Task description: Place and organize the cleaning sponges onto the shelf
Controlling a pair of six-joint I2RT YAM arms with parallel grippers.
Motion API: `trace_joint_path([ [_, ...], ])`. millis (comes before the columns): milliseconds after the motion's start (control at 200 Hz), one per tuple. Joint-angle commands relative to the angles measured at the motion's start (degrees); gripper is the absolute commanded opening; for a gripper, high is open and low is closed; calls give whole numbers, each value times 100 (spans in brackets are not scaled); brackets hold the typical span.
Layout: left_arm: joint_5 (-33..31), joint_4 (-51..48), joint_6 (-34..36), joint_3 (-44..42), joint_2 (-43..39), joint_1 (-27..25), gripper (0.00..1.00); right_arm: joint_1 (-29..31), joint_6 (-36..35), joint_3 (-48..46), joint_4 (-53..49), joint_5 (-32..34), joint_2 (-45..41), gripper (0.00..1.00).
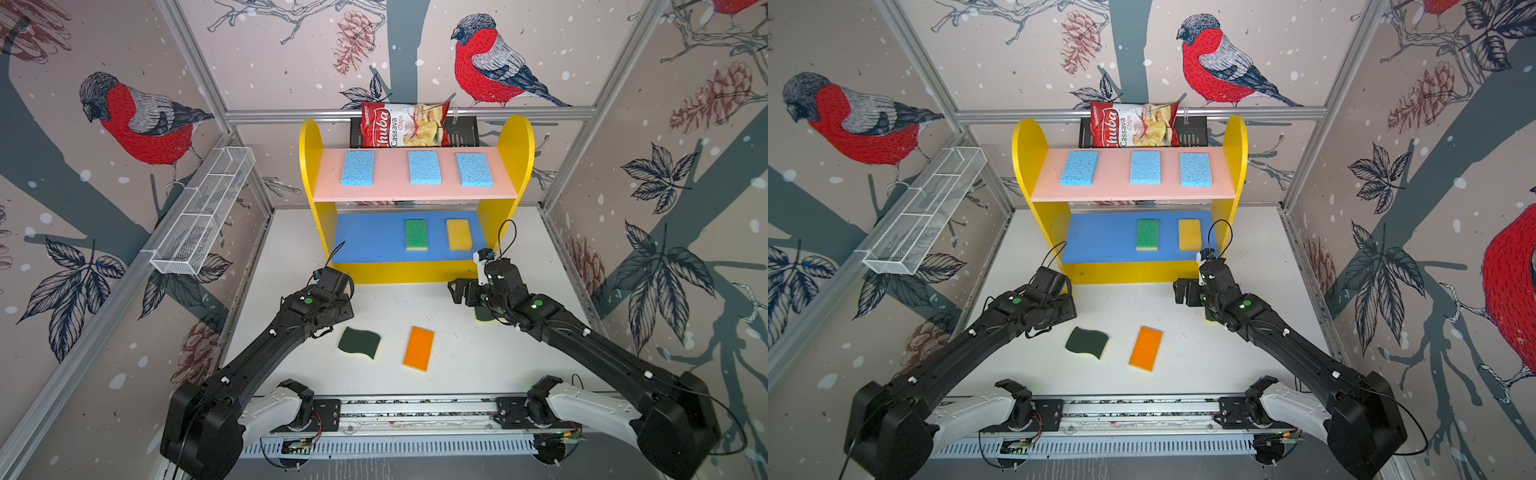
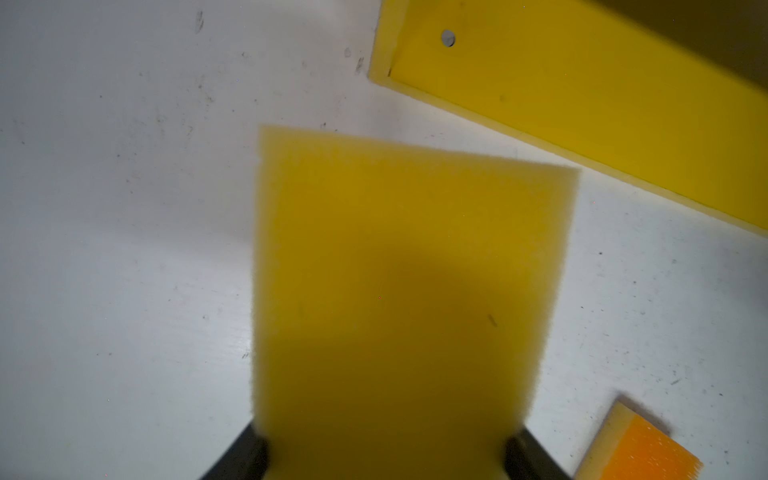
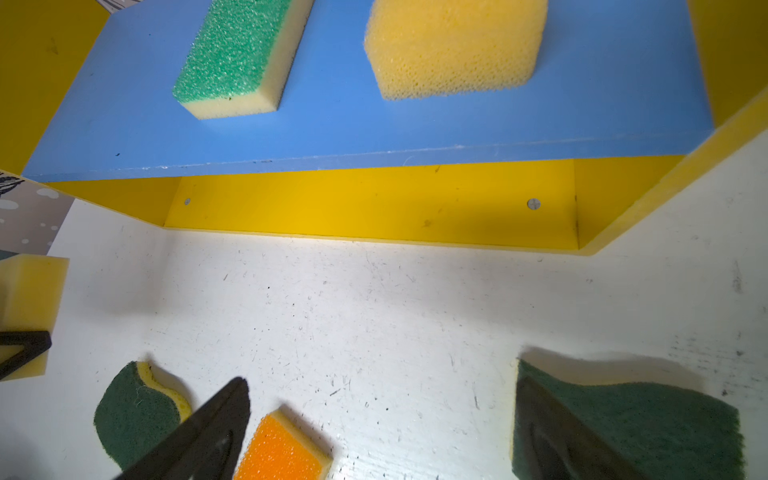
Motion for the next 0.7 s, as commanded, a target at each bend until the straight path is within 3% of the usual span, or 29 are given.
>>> trace_joint_path([
  [0, -57, -276, 223, 251, 17, -235, 63, 22, 5, 66, -24, 9, -23, 100],
  [290, -261, -227, 431, 1111, 438, -806, 63, 77, -12, 228, -160, 51, -41, 100],
  [695, -739, 390, 1095, 1762, 965, -805, 63, 116, -160, 247, -236, 65, -463, 99],
])
